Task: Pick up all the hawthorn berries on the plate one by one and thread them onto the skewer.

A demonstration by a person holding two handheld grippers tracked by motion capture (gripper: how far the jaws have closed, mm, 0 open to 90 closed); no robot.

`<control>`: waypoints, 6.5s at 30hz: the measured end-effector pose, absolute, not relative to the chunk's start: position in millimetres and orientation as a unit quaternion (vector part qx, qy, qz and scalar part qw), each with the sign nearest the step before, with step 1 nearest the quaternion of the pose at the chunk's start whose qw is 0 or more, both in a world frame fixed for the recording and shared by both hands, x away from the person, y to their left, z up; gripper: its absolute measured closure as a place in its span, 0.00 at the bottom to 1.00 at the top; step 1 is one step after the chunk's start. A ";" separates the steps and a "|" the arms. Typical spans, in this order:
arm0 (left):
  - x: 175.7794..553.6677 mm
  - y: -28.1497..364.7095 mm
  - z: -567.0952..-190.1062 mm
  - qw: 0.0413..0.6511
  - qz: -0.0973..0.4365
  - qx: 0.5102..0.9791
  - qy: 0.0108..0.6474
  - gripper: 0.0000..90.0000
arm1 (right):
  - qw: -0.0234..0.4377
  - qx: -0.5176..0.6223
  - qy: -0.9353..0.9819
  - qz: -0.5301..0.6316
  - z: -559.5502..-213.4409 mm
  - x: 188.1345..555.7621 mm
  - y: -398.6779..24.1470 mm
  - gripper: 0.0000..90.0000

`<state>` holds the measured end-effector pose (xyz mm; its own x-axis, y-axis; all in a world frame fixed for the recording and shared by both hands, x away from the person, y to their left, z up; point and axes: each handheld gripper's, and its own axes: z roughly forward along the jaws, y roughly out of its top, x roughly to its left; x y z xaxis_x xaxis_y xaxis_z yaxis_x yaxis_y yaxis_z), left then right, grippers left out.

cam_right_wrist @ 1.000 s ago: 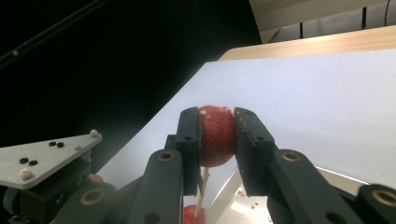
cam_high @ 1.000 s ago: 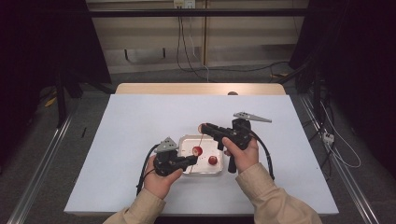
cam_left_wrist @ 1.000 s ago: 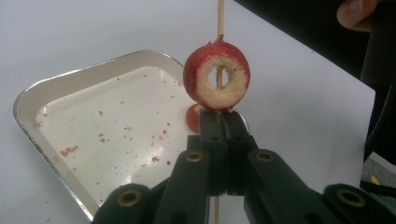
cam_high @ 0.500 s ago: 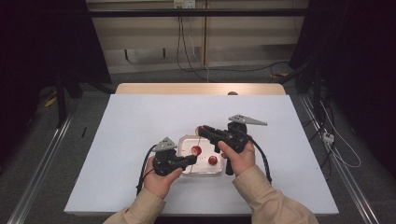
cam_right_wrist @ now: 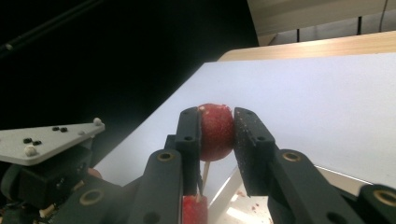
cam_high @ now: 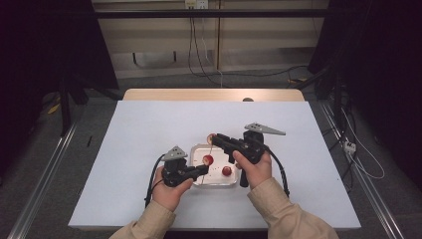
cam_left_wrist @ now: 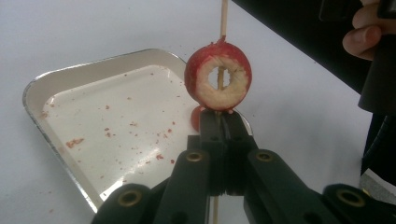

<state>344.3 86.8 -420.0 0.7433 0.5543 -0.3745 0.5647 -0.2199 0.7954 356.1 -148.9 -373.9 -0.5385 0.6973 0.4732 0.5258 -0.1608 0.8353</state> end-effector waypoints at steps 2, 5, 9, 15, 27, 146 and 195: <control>343.6 85.5 -420.0 0.510 -0.003 0.783 0.356 0.99 | 0.072 0.472 0.645 0.596 -373.9 355.9 -148.4 0.81; 343.1 84.2 -419.6 0.503 -0.002 0.787 0.357 0.99 | 0.071 0.470 0.650 0.594 -374.2 355.5 -147.9 0.81; 343.9 85.2 -420.5 0.503 -0.001 0.787 0.358 0.99 | 0.075 0.468 0.651 0.593 -374.3 354.0 -147.6 0.81; 342.7 83.1 -419.1 0.499 0.008 0.794 0.347 0.99 | 0.072 0.469 0.658 0.585 -376.4 353.0 -145.2 0.71; 339.1 77.6 -418.8 0.501 0.016 0.799 0.331 0.99 | 0.074 0.474 0.656 0.583 -377.3 356.0 -142.6 0.79; 337.0 69.7 -417.3 0.486 0.022 0.814 0.317 1.00 | 0.056 0.484 0.640 0.595 -373.0 351.0 -162.3 0.65; 337.0 71.9 -412.9 0.470 0.016 0.821 0.325 1.00 | 0.066 0.509 0.607 0.607 -372.7 355.8 -162.8 0.81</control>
